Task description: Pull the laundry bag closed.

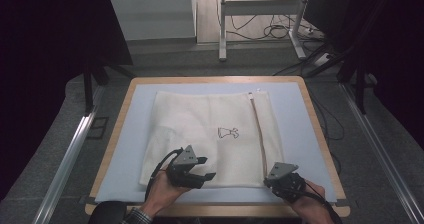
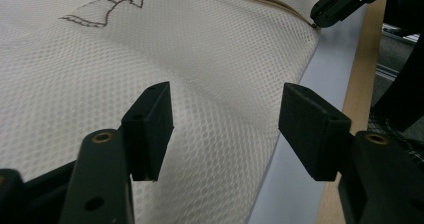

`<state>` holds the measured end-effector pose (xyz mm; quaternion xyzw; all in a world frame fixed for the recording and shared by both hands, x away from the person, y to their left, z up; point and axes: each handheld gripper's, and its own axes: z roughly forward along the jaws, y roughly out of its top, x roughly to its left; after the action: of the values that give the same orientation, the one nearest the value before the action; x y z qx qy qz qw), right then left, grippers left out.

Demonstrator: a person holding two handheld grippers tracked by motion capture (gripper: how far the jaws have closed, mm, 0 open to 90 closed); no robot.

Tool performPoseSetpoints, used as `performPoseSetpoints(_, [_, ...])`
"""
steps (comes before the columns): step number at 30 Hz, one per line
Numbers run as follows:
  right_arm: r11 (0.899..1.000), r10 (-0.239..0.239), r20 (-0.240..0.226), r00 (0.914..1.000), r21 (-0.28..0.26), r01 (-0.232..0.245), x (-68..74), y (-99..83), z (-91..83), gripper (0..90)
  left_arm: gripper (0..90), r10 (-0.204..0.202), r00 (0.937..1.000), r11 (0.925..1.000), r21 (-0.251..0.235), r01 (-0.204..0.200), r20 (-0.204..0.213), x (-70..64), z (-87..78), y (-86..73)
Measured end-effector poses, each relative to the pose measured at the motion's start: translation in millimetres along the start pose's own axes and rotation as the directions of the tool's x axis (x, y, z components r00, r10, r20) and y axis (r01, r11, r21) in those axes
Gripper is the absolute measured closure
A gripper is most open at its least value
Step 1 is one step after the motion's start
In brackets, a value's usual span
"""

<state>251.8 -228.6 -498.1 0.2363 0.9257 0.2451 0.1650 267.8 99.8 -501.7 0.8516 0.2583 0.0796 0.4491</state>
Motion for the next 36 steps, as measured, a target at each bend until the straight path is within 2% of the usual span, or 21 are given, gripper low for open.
performPoseSetpoints(3, [1.0, 0.003, -0.002, 1.0, -0.002, -0.003, -0.2, -0.1, 0.0, 85.0, 41.5, 0.009, 0.9999, 1.0, -0.002, -0.009, 0.013, -1.3, 5.5, 3.4])
performPoseSetpoints(8, [1.0, 0.024, -0.009, 0.9997, -0.007, -0.024, -0.9, -0.3, 0.4, 85.3, 51.9, 0.031, 0.9991, 0.9995, -0.01, -0.031, 0.028, -6.3, 15.2, 9.3])
performPoseSetpoints(13, [0.999, 0.036, -0.01, 0.9993, -0.007, -0.036, -1.2, -0.3, 0.5, 85.3, 57.9, 0.075, 0.9969, 0.9971, 0.012, -0.075, 0.022, -16.7, 30.1, 15.1])
performPoseSetpoints(14, [0.999, 0.041, -0.01, 0.9991, -0.012, -0.041, -0.9, -0.5, 0.7, 85.2, 62.4, 0.091, 0.9957, 0.9955, 0.026, -0.091, 0.018, -20.9, 37.4, 17.3])
performPoseSetpoints(18, [0.999, 0.041, -0.002, 0.9992, -0.008, -0.041, -0.5, -0.5, 0.5, 85.0, 65.7, 0.093, 0.9953, 0.995, 0.035, -0.094, 0.026, -26.8, 48.2, 19.9])
performPoseSetpoints(19, [0.999, 0.04, 0.0, 0.9992, -0.007, -0.04, -0.6, -0.6, 0.6, 84.8, 66.4, 0.107, 0.9938, 0.993, 0.047, -0.108, 0.032, -27.6, 50.7, 20.9])
performPoseSetpoints(22, [0.999, 0.043, -0.006, 0.999, -0.006, -0.043, -0.7, -0.7, 0.9, 84.7, 67.6, 0.1, 0.9935, 0.9938, 0.045, -0.102, 0.056, -32.6, 60.2, 23.1])
performPoseSetpoints(25, [0.999, 0.041, -0.006, 0.9992, -0.006, -0.041, -0.8, -0.8, 1.2, 84.7, 70.4, 0.107, 0.9922, 0.9928, 0.047, -0.11, 0.065, -35.7, 66.1, 25.4])
performPoseSetpoints(27, [0.999, 0.04, -0.004, 0.9992, -0.003, -0.04, -0.8, -0.7, 1.2, 84.6, 72.0, 0.125, 0.9899, 0.9903, 0.052, -0.129, 0.066, -36.3, 69.4, 27.3])
performPoseSetpoints(30, [0.998, 0.056, -0.013, 0.9984, -0.003, -0.056, -2.3, -0.9, 1.7, 84.4, 77.6, 0.099, 0.9914, 0.994, 0.038, -0.102, 0.086, -36.6, 77.2, 29.6])
performPoseSetpoints(33, [0.998, 0.07, -0.021, 0.9973, -0.004, -0.07, -3.2, -1.1, 1.9, 84.4, 82.2, 0.089, 0.9908, 0.9951, 0.035, -0.093, 0.103, -36.6, 81.3, 30.9])
performPoseSetpoints(34, [0.997, 0.074, -0.027, 0.9969, -0.006, -0.074, -4.1, -1.4, 1.9, 84.4, 86.4, 0.086, 0.9898, 0.9954, 0.033, -0.09, 0.114, -37.9, 85.9, 32.8])
performPoseSetpoints(36, [0.997, 0.076, -0.028, 0.9967, -0.006, -0.076, -4.2, -1.5, 1.9, 84.4, 87.7, 0.09, 0.9886, 0.9949, 0.034, -0.095, 0.121, -38.5, 88.2, 33.9])
